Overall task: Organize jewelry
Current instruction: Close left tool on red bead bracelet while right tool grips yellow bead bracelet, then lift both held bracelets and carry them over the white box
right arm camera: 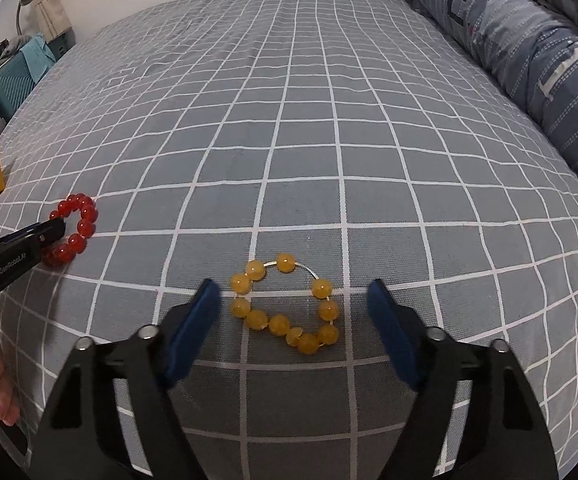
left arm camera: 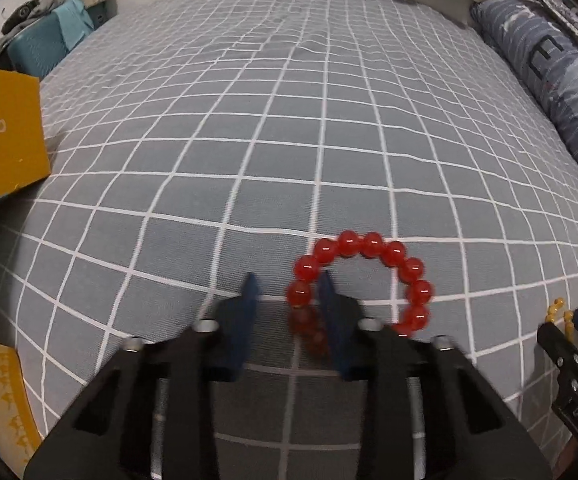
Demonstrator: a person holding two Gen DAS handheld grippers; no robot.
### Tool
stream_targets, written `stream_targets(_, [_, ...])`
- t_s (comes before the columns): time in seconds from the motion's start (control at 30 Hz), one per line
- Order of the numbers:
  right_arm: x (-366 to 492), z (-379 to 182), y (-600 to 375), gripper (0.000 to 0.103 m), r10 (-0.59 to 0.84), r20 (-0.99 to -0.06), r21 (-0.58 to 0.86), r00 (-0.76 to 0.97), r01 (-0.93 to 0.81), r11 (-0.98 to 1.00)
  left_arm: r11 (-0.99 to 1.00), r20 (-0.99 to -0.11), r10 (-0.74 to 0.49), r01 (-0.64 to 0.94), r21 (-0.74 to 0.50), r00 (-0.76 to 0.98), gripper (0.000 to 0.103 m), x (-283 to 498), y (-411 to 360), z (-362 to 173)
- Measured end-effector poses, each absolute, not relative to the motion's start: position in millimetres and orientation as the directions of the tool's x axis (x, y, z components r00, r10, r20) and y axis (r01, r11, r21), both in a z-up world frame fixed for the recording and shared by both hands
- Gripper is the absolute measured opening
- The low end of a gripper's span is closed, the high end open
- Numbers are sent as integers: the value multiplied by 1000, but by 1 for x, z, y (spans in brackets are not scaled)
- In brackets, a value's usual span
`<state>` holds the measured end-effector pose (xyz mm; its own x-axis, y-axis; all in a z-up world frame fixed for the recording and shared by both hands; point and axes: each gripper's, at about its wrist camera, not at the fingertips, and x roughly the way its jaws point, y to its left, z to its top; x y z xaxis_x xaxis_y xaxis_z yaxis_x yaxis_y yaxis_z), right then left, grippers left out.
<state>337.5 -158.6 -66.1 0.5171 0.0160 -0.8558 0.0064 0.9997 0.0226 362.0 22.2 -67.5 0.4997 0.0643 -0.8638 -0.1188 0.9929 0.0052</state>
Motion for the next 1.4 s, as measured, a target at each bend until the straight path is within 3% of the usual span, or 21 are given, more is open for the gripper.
stream_targets(0.13, [337,-65,-160,47,16,-853,27,521,13,1000,995,-861,57,-100,8,505,14,360,20,-67])
stream_targets(0.27, [337,-63,-160,19,17,-852,28,524,14,1000,995,-858,34,-98,-19,512,13,358,23,-66])
stream_targets(0.47, [335,-59,-161,9,15,-843,32,538,23,999,995,-854,29,-95,-24,520,13,355,23,-63])
stream_targets(1.4, [307,-14,-163,9,42,-791,73,610,26,997,995,-803,-47,-45,-92,595,13,309,15,-3])
